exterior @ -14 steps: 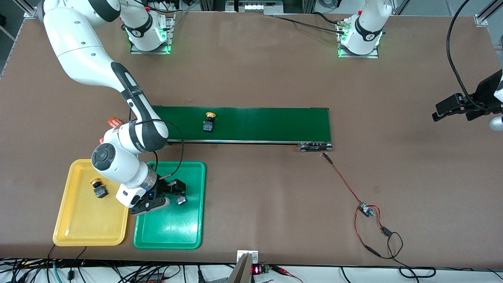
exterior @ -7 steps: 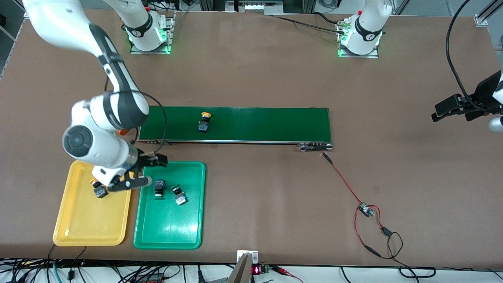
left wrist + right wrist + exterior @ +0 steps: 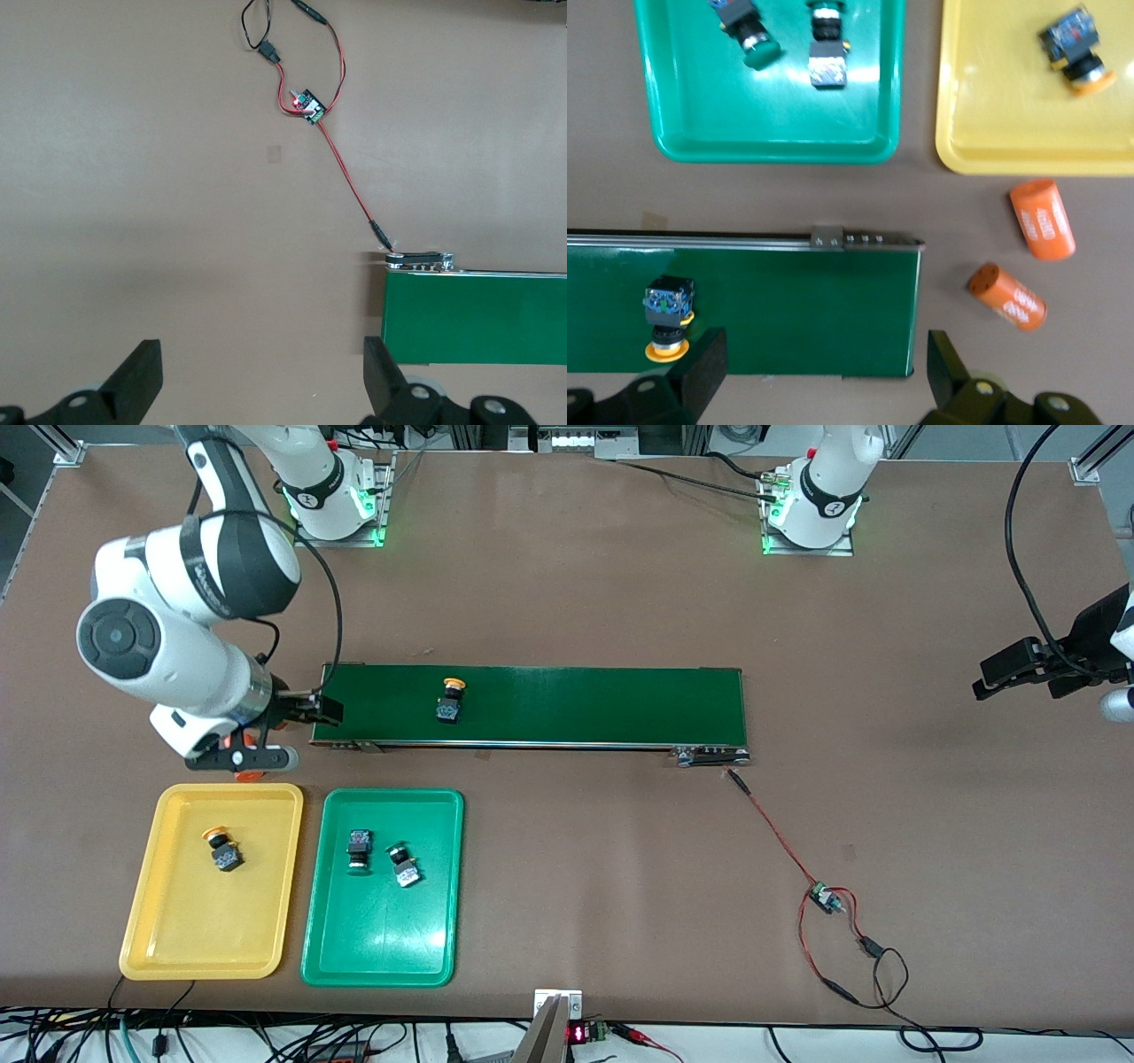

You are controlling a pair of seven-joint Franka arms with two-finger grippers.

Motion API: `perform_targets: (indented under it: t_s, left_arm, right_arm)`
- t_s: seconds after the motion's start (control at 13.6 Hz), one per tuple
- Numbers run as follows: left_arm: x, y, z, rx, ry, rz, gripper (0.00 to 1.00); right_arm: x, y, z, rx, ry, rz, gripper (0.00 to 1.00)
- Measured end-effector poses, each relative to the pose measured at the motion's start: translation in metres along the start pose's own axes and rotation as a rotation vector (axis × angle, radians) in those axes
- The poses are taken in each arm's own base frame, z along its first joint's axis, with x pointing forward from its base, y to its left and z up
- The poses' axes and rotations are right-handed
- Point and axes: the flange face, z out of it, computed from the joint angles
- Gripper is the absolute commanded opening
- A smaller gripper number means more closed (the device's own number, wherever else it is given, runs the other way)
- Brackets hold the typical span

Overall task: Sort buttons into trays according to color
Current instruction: 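Move the right gripper back to the orange button on the belt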

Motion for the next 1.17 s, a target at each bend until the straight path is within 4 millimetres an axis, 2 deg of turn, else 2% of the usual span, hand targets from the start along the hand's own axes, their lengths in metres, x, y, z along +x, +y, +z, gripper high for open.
perform_targets:
  t_s: [0.29,0.59,0.73,0.88,1.17]
  left_arm:
    - [0.0,-0.001,0.001,0.0,-0.002,-0.002,1.0]
    - [0.0,-0.004,0.002,0.0,-0.003,-0.006,1.0]
    - [0.0,-0.007,0.001,0.001,-0.002,-0.012,1.0]
    - [0.0,-0.01,0.002,0.001,-0.002,-0.016,1.0]
    - [0.001,-0.01,0.003,0.001,-0.002,-0.017,1.0]
  right_arm:
    - [-0.036,0.004,0.01,-0.004,0.068,0.027,1.0]
    - [-0.061,0.007,0.045,0.013,0.159,0.038,1.0]
    - [-0.068,0.004,0.062,0.024,0.183,0.056,1.0]
    - [-0.071,-0.006,0.07,0.036,0.203,0.074,1.0]
    - [-0.07,-0.016,0.095,0.051,0.203,0.089,1.0]
